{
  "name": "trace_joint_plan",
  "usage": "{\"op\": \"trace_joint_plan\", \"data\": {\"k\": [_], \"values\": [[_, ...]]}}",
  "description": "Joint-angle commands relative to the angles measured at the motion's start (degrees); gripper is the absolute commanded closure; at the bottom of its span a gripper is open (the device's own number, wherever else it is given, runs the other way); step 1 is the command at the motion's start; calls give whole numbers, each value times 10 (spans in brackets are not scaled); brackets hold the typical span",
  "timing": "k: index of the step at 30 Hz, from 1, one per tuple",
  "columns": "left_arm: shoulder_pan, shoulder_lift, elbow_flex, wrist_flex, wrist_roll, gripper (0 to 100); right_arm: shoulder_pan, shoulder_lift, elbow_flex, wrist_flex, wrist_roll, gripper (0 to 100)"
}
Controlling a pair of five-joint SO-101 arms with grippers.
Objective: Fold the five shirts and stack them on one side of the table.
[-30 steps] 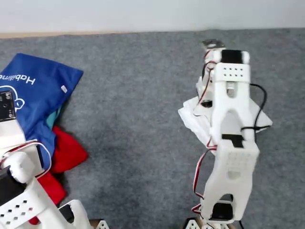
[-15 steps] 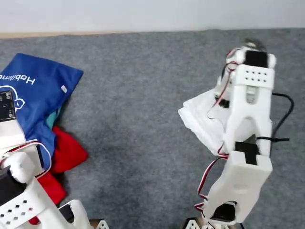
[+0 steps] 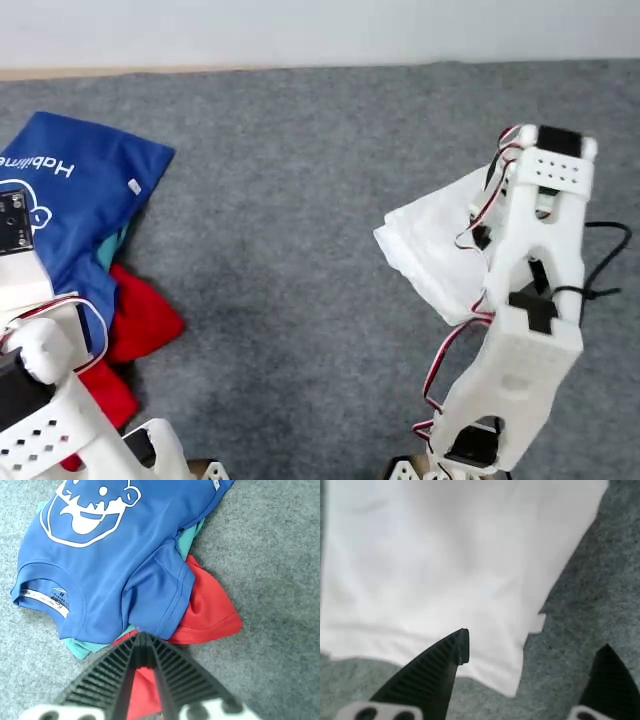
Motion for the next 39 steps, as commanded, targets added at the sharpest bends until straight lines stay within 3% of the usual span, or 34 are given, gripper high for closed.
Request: {"op": "trace_joint_plan", "data": {"k": [1, 18, 29, 36, 39], "values": [[3, -5, -3, 12, -2, 997, 7, 36, -4, -24, -19, 604], [3, -5, 0, 12, -2, 997, 2, 145, -5, -139, -36, 613], [3, -2, -1, 12, -4, 997, 6, 149, -11, -136, 17, 994], [3, -4, -2, 12, -4, 997, 46, 105, -11, -102, 22, 989], [3, -4, -2, 12, -4, 997, 74, 57, -11, -82, 92, 989]]}}
